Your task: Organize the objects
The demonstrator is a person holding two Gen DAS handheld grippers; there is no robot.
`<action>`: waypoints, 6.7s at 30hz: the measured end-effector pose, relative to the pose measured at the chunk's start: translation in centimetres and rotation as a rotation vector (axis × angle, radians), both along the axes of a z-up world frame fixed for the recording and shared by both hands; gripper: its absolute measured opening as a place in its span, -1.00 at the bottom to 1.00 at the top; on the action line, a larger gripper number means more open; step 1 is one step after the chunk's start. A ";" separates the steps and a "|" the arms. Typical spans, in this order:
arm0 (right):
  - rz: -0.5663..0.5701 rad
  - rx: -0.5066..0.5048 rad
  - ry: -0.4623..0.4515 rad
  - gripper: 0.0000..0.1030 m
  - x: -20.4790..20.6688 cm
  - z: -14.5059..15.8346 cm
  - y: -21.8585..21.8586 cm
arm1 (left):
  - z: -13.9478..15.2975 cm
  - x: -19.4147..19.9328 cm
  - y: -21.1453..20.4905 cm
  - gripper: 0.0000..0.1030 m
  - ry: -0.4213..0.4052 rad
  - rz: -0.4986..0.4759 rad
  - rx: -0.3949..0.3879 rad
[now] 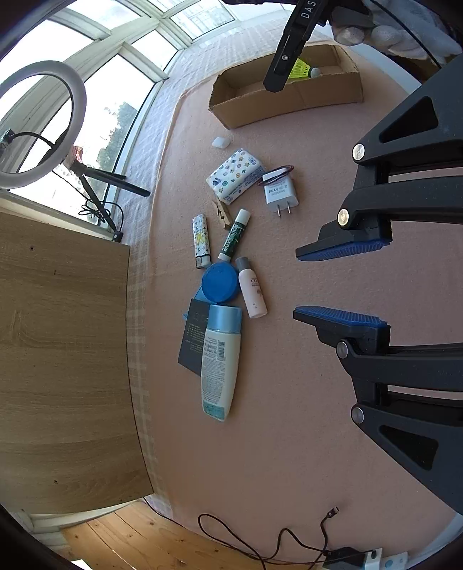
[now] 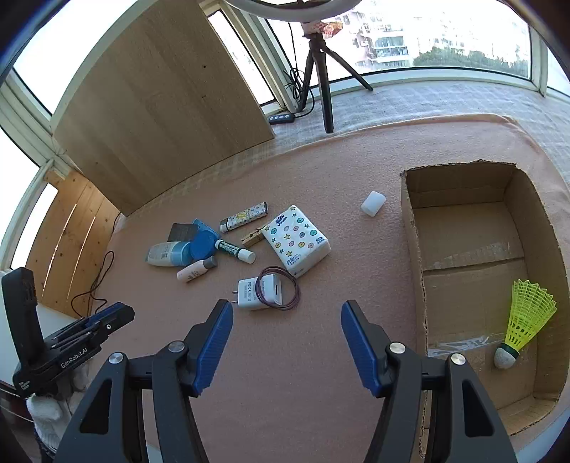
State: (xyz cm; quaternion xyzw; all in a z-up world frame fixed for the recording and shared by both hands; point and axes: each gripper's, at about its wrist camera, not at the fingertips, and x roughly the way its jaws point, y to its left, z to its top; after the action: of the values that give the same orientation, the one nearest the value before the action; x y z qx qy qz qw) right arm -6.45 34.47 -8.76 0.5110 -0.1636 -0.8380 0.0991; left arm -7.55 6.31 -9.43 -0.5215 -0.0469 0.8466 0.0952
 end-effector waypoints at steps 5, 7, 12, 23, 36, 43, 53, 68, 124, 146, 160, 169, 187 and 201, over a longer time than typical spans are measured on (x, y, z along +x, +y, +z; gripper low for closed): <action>0.001 -0.007 -0.009 0.16 -3.9 0.1 -4.1 | -0.3 -3.1 -2.1 -0.46 -0.005 -0.034 0.021; -0.010 0.012 -0.011 0.16 -5.7 0.0 -5.2 | -0.5 -4.5 -2.2 -0.46 -0.003 -0.053 0.032; -0.032 0.008 -0.067 0.15 -10.7 -1.6 -6.8 | -2.0 -8.4 -0.7 -0.47 -0.024 -0.076 0.049; 0.013 0.057 -0.208 -0.29 -19.9 -7.7 -8.1 | -6.4 -15.8 3.7 -0.65 -0.086 -0.018 0.061; 0.122 0.167 -0.226 -0.30 -21.1 -10.3 -9.9 | -11.2 -20.8 5.1 -0.92 -0.174 -0.006 0.018; 0.224 0.131 -0.241 -0.31 -16.4 -10.1 -10.5 | -11.2 -17.4 6.6 -0.99 -0.174 -0.108 0.017; 0.244 0.059 -0.215 -0.36 -8.0 -9.8 -10.2 | -11.1 -9.2 5.8 -0.99 -0.186 -0.144 0.032; 0.234 0.077 -0.182 -0.40 0.1 -9.5 -6.8 | -10.7 0.2 2.1 -0.99 -0.141 -0.112 -0.006; 0.431 0.125 -0.152 -0.25 -2.1 -8.8 -12.9 | -11.0 1.3 2.1 -0.31 -0.213 0.049 0.073; 0.601 0.336 -0.153 -0.22 -1.4 -9.8 -16.4 | -11.3 2.4 -0.5 -0.57 -0.179 0.060 0.035; 0.447 0.192 -0.158 -0.73 -1.0 -9.5 -14.6 | -10.7 3.9 -0.7 -0.57 -0.160 0.097 0.073; 0.345 0.084 -0.112 -0.72 0.4 -7.2 -11.4 | -8.3 4.5 0.6 -0.57 -0.119 0.077 0.083; 0.087 0.146 0.056 -0.73 5.0 0.3 1.7 | -2.0 2.0 15.4 -0.57 0.003 -0.164 0.116; -0.085 0.168 0.066 -0.72 7.8 1.2 11.1 | -0.3 0.8 29.5 -0.57 0.043 -0.354 0.116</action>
State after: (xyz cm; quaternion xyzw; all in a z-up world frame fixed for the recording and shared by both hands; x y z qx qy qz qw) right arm 1.32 45.54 -7.57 0.4822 -0.1110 -0.8686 0.0256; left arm -6.80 35.77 -9.77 -0.4972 -0.0012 0.8233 0.2738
